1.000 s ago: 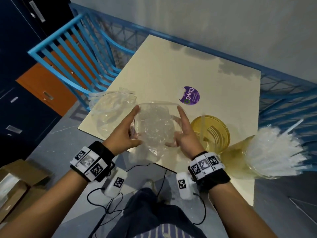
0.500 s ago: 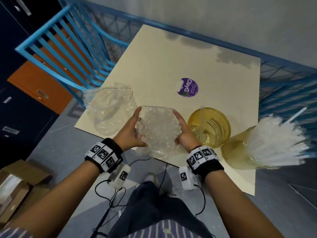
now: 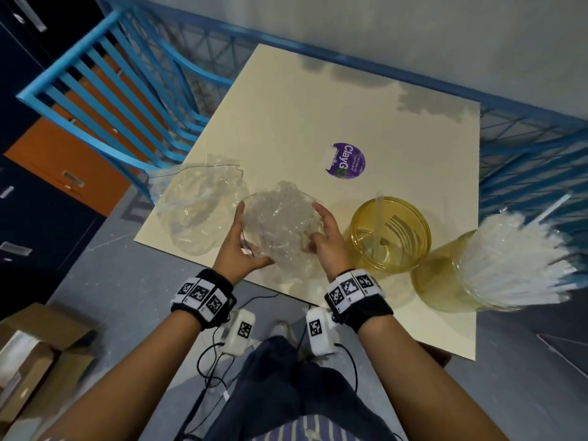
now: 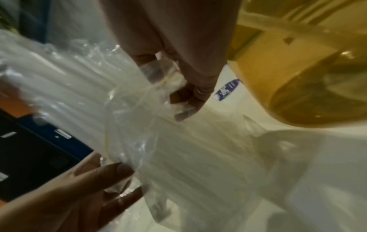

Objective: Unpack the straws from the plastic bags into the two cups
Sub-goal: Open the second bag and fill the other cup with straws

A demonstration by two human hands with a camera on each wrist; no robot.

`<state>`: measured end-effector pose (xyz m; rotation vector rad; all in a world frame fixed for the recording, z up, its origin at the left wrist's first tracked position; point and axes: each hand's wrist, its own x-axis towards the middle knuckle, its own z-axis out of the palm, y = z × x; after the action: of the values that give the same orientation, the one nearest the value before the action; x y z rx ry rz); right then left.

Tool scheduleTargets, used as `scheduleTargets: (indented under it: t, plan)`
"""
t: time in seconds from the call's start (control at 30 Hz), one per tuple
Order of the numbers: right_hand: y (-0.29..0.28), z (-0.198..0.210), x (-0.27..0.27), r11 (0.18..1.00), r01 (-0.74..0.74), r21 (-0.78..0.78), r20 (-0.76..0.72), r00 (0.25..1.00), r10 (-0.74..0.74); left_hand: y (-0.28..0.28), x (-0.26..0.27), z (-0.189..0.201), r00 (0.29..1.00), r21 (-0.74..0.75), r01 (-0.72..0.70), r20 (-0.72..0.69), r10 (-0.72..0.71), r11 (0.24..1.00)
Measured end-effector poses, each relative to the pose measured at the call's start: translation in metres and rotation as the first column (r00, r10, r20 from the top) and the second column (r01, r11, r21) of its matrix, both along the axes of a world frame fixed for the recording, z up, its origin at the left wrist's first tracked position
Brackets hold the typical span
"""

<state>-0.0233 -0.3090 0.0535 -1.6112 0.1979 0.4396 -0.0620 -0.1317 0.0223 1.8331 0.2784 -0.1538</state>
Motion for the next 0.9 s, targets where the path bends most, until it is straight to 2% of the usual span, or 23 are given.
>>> scheduleTargets:
  t: [0.1,0.2,0.27,0.33,0.43,0.63,0.73,0.9]
  plan:
    - [0.004,-0.004,-0.002,0.996,-0.028,-0.09,-0.001,1.0,0.028,-0.002,-0.002,-0.004,0.999,-0.027,-0.05,0.004,0.05,0.998]
    - [0.001,0.007,-0.007,0.955,-0.052,-0.291,0.169,0.98,0.105,-0.001,0.001,0.0,0.999,-0.077,-0.046,0.021,0.048,0.996]
    - [-0.005,0.014,-0.014,0.925,-0.03,-0.378,0.35,0.921,0.173,-0.001,0.003,0.006,0.998,-0.121,-0.053,0.026,0.056,0.991]
    - [-0.01,0.018,-0.023,0.95,-0.03,-0.311,0.462,0.868,0.179,-0.003,0.005,0.009,0.998,-0.116,-0.044,0.042,0.049,0.992]
    - [-0.009,0.013,-0.029,0.986,-0.046,-0.163,0.442,0.89,0.114,-0.008,0.007,0.01,0.995,-0.1,-0.046,0.083,0.054,0.994]
    - [0.0,0.0,-0.006,0.977,0.072,-0.202,0.373,0.928,0.008,-0.014,0.01,0.0,0.992,-0.136,-0.079,0.089,0.092,0.988]
    - [0.009,0.002,-0.001,0.982,0.111,-0.155,0.344,0.937,-0.051,-0.014,0.01,0.001,0.988,-0.197,-0.105,0.09,0.124,0.975]
    - [0.012,0.02,0.004,0.965,0.227,-0.134,0.437,0.887,-0.148,-0.012,0.011,0.003,0.989,-0.193,-0.118,0.067,0.133,0.974]
